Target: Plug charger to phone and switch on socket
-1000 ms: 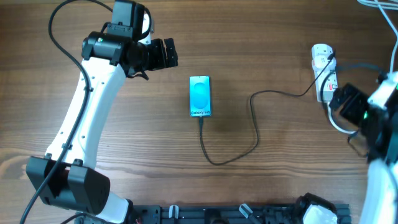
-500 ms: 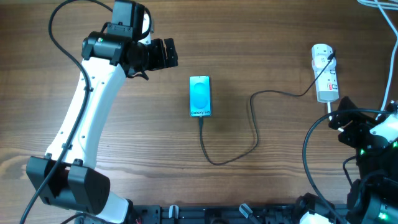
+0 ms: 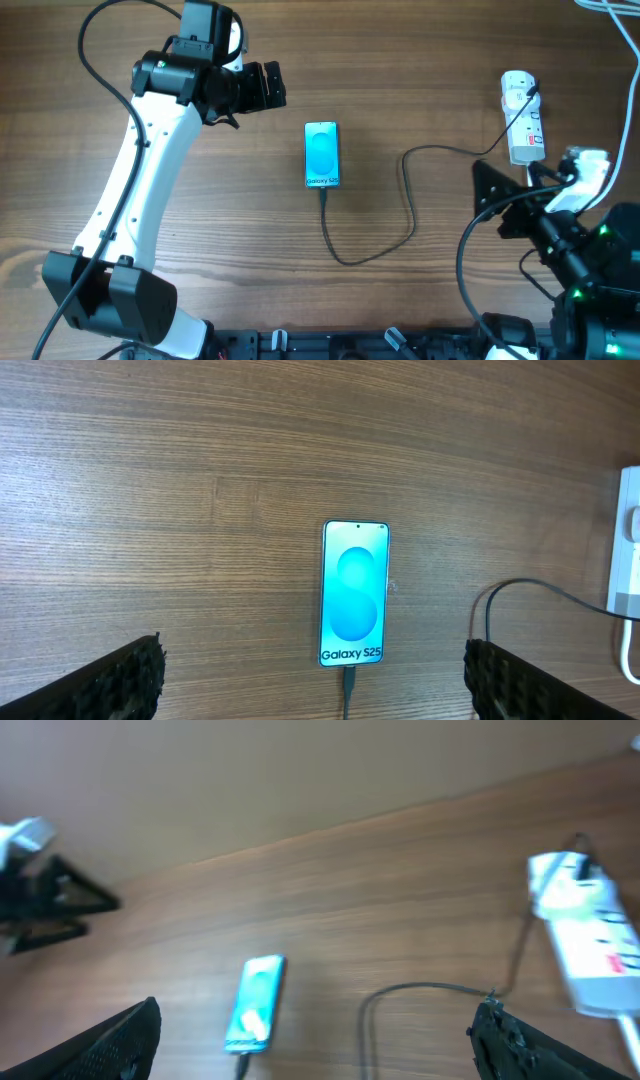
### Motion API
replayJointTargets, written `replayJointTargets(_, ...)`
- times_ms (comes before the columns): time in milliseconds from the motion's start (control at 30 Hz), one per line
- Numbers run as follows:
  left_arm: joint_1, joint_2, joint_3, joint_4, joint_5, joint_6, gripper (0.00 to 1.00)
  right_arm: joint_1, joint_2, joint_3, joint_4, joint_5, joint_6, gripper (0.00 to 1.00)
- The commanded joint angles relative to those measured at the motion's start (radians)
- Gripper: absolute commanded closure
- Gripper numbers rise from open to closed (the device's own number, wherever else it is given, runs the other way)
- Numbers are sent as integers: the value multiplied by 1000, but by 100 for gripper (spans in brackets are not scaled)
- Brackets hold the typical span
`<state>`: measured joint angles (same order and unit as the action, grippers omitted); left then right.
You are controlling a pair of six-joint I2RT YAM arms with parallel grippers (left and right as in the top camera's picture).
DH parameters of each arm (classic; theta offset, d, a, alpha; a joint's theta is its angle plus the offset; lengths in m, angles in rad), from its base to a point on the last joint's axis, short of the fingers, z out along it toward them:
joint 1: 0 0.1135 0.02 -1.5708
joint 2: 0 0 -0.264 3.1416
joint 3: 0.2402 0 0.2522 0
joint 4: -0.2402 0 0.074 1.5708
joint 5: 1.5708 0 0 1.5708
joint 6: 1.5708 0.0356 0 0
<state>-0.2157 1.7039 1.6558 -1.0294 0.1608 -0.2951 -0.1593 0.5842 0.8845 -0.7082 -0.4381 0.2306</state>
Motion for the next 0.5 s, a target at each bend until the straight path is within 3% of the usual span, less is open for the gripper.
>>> replayJointTargets(0,-1,7,-5,1,-6,-5,0,12,0,-10,7,-55,-2,0)
replayJointTargets(100,-1,7,-5,1,-6,-5,0,12,0,-10,-1,-100,61,0)
replayJointTargets(233,-1,7,-5,1,-6,-5,0,12,1,-10,-71,-98,268,0)
replayJointTargets(467,-1,7,-5,1,-6,-5,0,12,1,-10,-220,1,274,0)
